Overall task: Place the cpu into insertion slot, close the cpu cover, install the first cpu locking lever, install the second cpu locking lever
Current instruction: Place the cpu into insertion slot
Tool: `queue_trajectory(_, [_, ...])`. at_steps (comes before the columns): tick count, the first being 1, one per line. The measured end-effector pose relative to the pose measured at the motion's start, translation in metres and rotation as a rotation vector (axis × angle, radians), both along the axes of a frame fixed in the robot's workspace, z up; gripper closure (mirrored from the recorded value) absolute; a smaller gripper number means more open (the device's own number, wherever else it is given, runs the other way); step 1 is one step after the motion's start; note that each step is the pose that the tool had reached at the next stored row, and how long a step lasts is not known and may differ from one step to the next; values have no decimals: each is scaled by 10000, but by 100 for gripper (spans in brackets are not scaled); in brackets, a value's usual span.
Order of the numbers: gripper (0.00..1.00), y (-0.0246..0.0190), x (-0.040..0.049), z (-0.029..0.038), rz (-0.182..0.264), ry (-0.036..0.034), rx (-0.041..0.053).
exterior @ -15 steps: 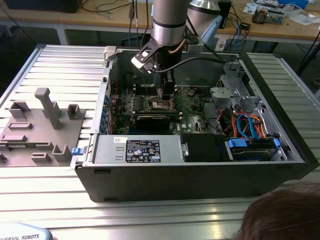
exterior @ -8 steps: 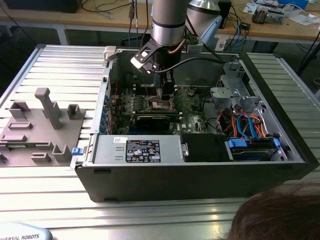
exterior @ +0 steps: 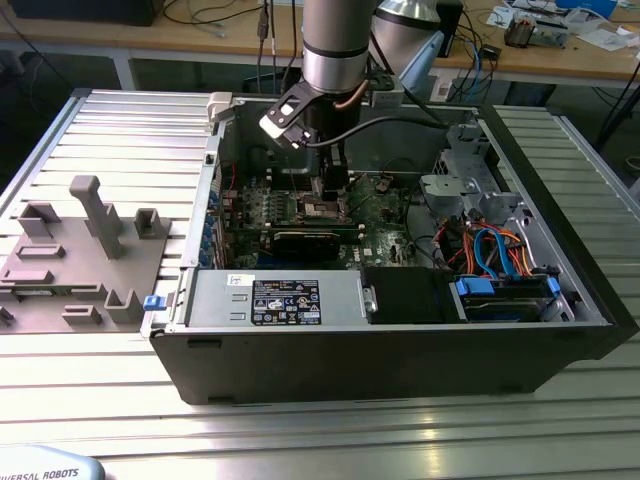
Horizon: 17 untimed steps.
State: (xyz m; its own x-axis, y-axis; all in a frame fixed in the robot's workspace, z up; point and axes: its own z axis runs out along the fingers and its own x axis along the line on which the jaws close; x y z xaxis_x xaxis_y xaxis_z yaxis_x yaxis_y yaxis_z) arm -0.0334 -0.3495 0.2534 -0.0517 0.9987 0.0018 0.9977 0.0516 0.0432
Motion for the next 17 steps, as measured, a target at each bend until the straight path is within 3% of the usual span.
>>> queue_trajectory(17, [45, 0, -11, -32, -2, -1, 0])
